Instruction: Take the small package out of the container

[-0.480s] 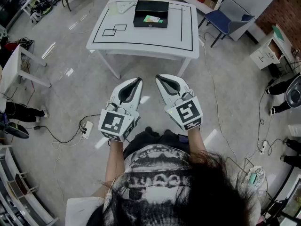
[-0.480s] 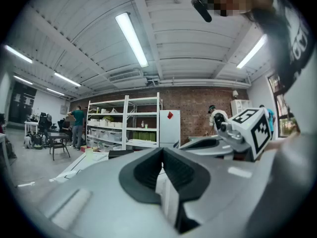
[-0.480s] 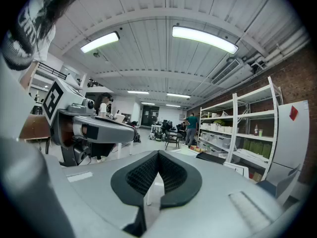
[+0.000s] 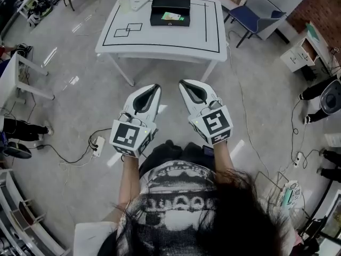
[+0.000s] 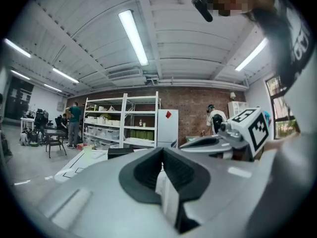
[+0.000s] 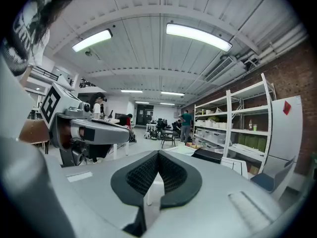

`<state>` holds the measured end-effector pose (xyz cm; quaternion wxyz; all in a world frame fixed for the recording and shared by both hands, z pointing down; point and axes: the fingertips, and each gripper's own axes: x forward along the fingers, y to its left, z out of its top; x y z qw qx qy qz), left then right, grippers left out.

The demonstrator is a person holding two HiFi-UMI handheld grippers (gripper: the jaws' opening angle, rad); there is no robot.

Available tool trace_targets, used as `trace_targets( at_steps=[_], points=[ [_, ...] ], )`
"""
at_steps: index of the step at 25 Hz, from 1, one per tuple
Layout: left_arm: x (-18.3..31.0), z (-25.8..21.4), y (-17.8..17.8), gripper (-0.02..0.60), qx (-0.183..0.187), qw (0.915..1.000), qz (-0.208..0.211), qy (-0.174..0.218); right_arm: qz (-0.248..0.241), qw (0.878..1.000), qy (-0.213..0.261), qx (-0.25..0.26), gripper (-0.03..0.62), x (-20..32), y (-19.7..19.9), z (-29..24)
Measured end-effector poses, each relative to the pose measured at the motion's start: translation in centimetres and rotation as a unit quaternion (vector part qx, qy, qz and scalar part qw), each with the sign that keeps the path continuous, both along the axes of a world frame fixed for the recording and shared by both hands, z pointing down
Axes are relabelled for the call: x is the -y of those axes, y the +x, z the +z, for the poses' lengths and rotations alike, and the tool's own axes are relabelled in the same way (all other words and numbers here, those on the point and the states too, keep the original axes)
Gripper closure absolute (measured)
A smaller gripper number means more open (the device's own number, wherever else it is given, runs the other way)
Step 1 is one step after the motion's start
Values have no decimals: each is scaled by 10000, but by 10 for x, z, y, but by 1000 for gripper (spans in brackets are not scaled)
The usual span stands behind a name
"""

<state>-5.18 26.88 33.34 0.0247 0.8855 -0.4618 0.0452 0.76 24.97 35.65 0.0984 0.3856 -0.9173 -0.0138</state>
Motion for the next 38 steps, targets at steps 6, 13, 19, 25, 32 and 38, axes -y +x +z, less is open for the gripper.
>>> trace_targets(
  at_steps=[6,13,19,25,32,38],
  points=[
    [-1,2,-13,581,-51,9999,147,1,46,10000,-17,24,595,-2,-16,-1],
    [2,5,-29,581,-169,9997,179,-50,-14,9999,-158,-35,595,-2,-31,6],
    [17,13,-30,581,-248,9994,126,-188,-141,9994,-306,-105,595,15,-33,15],
    [58,23,-29,581,-272,9992,-99,-274,-331,9987,-380,-78,595,55,-28,27],
    [139,24,-13,581,-206,9989,-322,-284,-578,9974,-420,-13,595,139,-12,29],
    [209,23,11,581,-155,9978,-518,-382,-740,9960,-499,39,595,211,12,27]
  ],
)
